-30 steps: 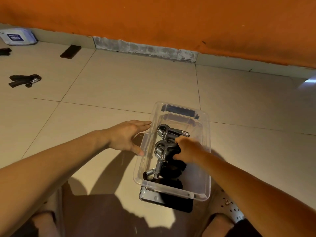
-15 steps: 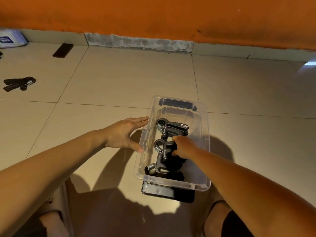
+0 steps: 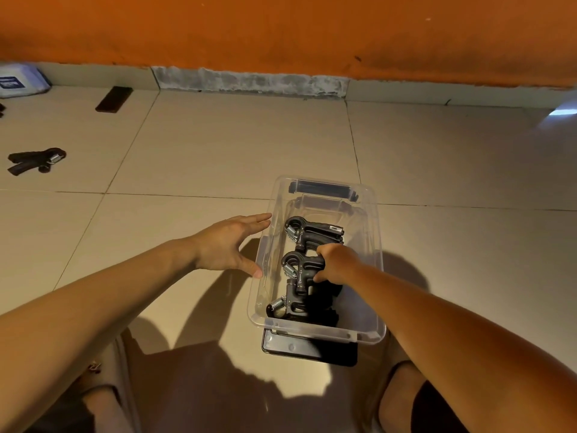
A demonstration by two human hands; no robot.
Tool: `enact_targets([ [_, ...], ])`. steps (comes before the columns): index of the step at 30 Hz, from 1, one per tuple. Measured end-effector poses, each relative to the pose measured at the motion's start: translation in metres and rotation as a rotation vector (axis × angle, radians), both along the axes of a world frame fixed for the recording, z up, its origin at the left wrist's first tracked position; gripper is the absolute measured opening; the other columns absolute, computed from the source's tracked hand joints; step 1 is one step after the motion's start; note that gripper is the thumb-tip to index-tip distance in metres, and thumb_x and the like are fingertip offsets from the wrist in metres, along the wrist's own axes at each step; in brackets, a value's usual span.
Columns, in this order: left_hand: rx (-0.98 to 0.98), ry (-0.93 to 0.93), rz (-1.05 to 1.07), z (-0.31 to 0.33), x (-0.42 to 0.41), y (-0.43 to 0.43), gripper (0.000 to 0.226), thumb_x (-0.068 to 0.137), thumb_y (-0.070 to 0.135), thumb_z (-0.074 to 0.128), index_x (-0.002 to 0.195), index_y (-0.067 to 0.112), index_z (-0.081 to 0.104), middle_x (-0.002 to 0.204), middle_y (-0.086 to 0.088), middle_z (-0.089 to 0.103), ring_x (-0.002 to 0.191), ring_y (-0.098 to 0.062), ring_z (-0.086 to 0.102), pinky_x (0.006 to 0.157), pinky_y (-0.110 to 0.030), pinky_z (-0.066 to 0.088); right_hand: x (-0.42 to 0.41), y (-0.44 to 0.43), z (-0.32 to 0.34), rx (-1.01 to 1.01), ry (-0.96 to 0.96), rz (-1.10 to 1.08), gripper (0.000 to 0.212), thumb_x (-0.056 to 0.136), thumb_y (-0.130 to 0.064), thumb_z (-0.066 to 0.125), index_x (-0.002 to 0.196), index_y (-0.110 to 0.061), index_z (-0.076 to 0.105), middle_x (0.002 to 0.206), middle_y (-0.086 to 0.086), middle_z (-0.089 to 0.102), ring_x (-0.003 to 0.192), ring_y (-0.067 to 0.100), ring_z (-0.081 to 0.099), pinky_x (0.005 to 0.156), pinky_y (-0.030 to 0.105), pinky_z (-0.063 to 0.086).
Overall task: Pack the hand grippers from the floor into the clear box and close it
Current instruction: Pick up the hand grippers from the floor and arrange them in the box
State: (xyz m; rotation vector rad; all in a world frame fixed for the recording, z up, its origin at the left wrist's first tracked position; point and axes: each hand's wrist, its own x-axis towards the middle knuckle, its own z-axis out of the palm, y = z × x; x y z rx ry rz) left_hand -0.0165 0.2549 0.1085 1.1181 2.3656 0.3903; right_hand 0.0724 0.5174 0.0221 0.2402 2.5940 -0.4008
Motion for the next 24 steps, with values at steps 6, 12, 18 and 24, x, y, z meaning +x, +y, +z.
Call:
enact_targets([
  [6,-0.015,0.043,0.069,0.012,0.009,-0.01,0.107,0.072,0.071,0.075,0.158,0.022,0.034,0.169,0.005,0.021,0.154,-0.016,0.023,0.121,-0.033,0.025,-0.004,-0.017,0.056,-0.06,0.151,-0.102,0.046,0.08,-0.041,0.081,0.117,-0.02,0.065,0.114,0.003,0.068,0.104,0.025,0.065,0.092,0.042,0.054],
  [12,-0.044,0.108,0.166,0.071,-0.013,-0.045,0.073,0.08,0.056,0.079,0.14,0.021,0.057,0.147,0.004,0.051,0.134,-0.018,0.051,0.108,-0.034,0.043,-0.027,-0.069,0.151,-0.041,0.468,-0.04,0.043,0.085,-0.042,0.075,0.12,-0.019,0.067,0.116,0.0,0.068,0.104,0.023,0.065,0.082,0.035,0.053],
  [18,-0.042,0.102,0.261,0.148,-0.024,-0.13,0.066,0.082,0.05,0.08,0.137,0.021,0.059,0.138,0.005,0.058,0.12,-0.013,0.059,0.094,-0.028,0.048,-0.055,-0.173,0.225,-0.107,0.558,0.091,0.051,0.084,-0.052,0.074,0.126,-0.024,0.063,0.121,-0.005,0.065,0.106,0.019,0.062,0.087,0.041,0.055],
  [24,-0.012,0.142,0.339,0.213,-0.027,-0.257,0.059,0.086,0.046,0.077,0.136,0.02,0.059,0.137,0.003,0.06,0.114,-0.012,0.062,0.097,-0.033,0.052,-0.074,-0.297,0.279,-0.232,0.581,0.181,0.043,0.088,-0.043,0.075,0.124,-0.021,0.065,0.114,-0.004,0.066,0.102,0.018,0.063,0.09,0.04,0.055],
])
